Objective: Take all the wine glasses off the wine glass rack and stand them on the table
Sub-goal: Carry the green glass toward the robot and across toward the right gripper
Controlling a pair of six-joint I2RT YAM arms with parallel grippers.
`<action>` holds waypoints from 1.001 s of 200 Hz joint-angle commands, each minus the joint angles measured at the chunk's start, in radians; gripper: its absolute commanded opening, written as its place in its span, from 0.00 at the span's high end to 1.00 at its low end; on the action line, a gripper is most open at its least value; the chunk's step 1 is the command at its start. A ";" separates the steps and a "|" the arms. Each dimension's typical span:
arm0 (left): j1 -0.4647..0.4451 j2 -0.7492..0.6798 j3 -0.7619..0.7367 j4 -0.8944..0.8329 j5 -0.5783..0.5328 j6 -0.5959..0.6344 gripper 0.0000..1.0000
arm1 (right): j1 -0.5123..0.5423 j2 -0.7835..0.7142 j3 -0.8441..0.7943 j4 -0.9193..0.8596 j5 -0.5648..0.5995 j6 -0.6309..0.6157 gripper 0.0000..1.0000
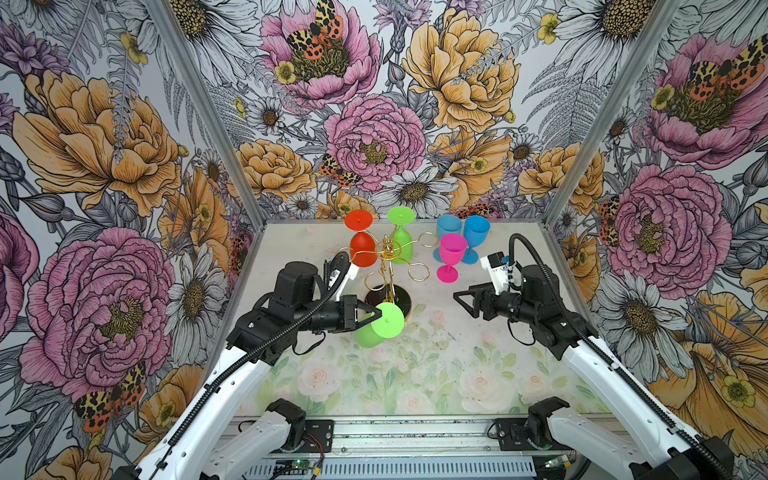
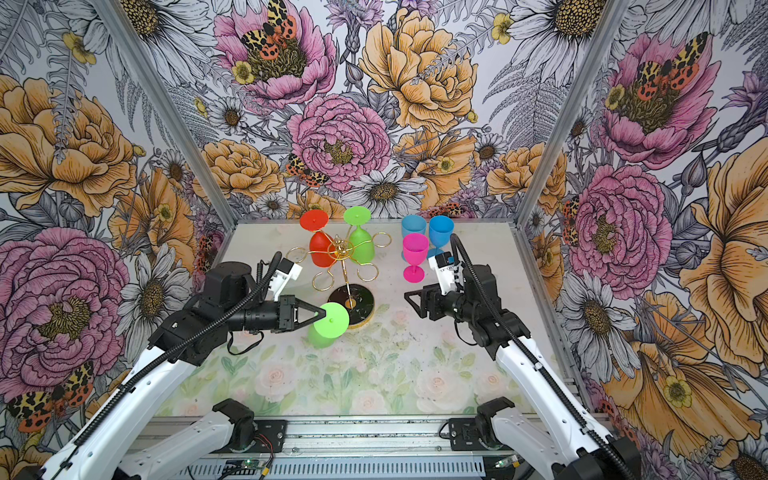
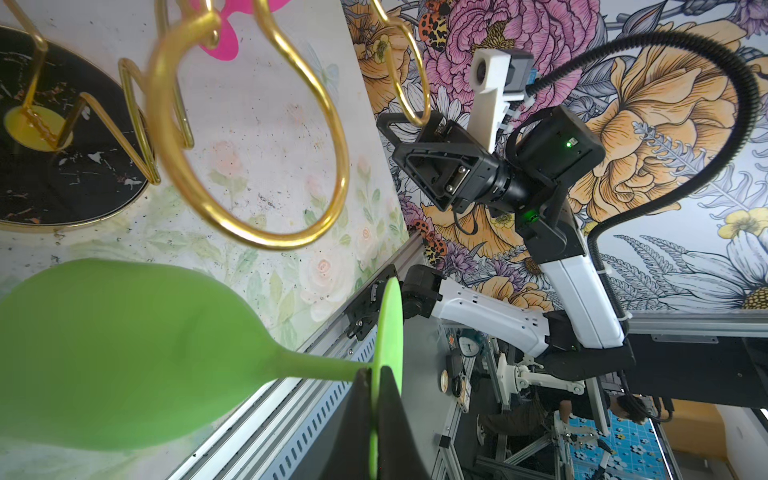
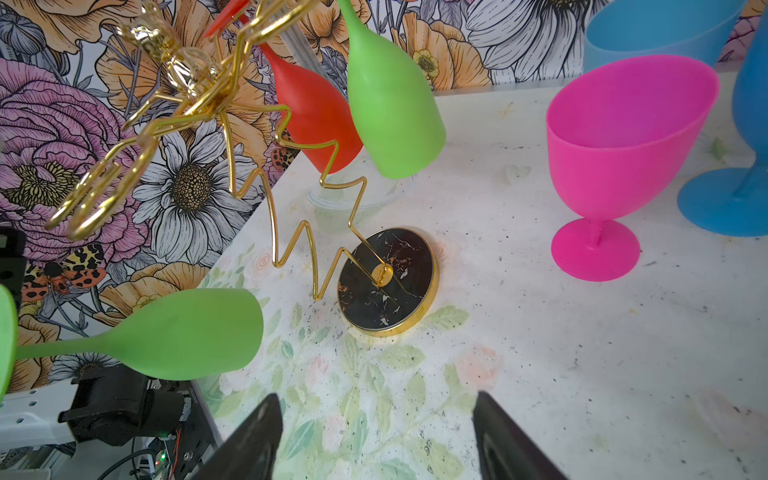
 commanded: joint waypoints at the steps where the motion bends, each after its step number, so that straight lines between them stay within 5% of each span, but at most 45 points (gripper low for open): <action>1: -0.050 0.004 0.046 0.008 -0.081 0.054 1.00 | 0.006 -0.026 -0.012 0.020 0.015 0.002 0.27; 145: -0.349 0.229 0.203 0.008 -0.242 0.225 1.00 | 0.004 0.041 0.003 0.013 0.087 0.024 0.28; 200: -0.422 0.282 0.243 0.011 -0.336 0.395 1.00 | -0.007 0.084 0.037 -0.020 0.106 0.038 0.29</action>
